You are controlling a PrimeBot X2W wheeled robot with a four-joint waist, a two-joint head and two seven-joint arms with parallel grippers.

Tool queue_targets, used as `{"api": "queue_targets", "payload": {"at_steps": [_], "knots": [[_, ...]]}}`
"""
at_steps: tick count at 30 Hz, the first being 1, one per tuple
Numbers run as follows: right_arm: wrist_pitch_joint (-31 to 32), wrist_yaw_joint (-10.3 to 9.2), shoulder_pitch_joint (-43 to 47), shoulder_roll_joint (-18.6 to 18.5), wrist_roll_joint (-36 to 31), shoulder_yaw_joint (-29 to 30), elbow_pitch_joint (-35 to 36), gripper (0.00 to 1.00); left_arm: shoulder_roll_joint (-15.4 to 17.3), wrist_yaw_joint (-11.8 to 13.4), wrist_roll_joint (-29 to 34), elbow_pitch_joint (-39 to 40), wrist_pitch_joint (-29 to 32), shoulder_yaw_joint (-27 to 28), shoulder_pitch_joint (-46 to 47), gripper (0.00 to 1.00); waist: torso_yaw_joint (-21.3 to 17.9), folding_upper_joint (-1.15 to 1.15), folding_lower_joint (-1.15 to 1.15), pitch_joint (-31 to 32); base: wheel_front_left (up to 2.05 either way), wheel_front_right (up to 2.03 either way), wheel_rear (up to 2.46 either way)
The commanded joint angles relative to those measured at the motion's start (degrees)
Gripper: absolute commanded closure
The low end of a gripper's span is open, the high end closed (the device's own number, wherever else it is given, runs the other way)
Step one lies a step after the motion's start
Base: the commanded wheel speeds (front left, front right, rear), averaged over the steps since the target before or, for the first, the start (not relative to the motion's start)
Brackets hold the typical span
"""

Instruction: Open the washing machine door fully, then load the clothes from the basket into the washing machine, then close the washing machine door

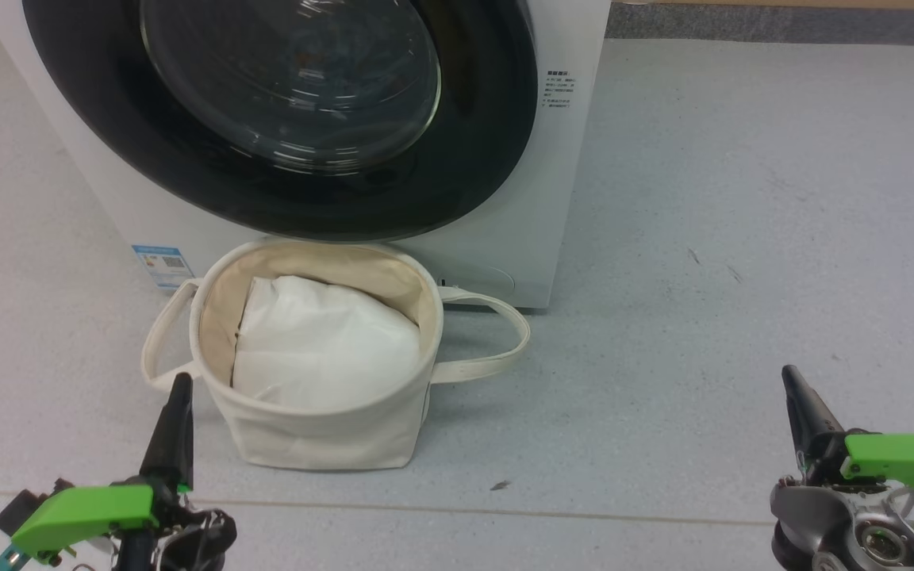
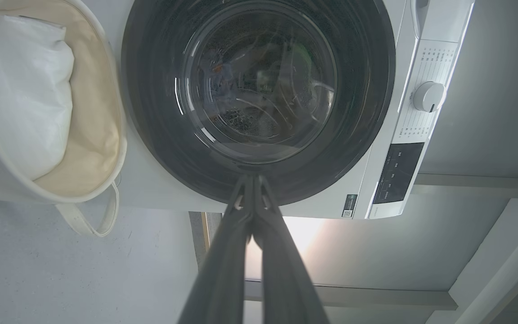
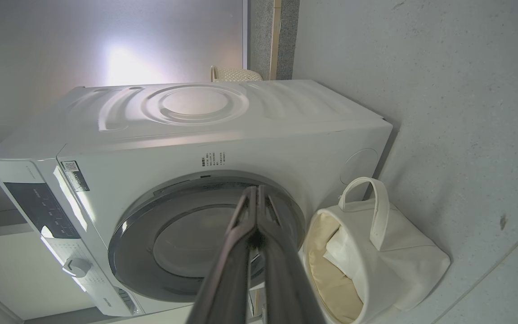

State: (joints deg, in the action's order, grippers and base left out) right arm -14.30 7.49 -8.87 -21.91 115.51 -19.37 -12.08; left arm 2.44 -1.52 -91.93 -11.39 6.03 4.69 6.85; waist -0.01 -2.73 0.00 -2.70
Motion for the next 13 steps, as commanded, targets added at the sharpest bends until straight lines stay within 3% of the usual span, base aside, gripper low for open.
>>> {"api": "queue_targets", "payload": {"at_steps": [1, 13], "knots": [[-0.65, 0.0, -1.11, -1.54, 0.09, -0.71, 2.13, 1.0, 0.44, 0.09, -0.03, 2.3, 0.41, 2.1, 0.52, 1.0, 0.0, 0.0, 0.0, 0.0, 0.0, 0.0, 0.0], [-0.66, 0.0, -1.11, -1.55, 0.09, -0.72, 2.13, 1.0, 0.44, 0.09, -0.03, 2.3, 0.41, 2.1, 0.52, 1.0, 0.0, 0.0, 0.0, 0.0, 0.0, 0.0, 0.0]]}}
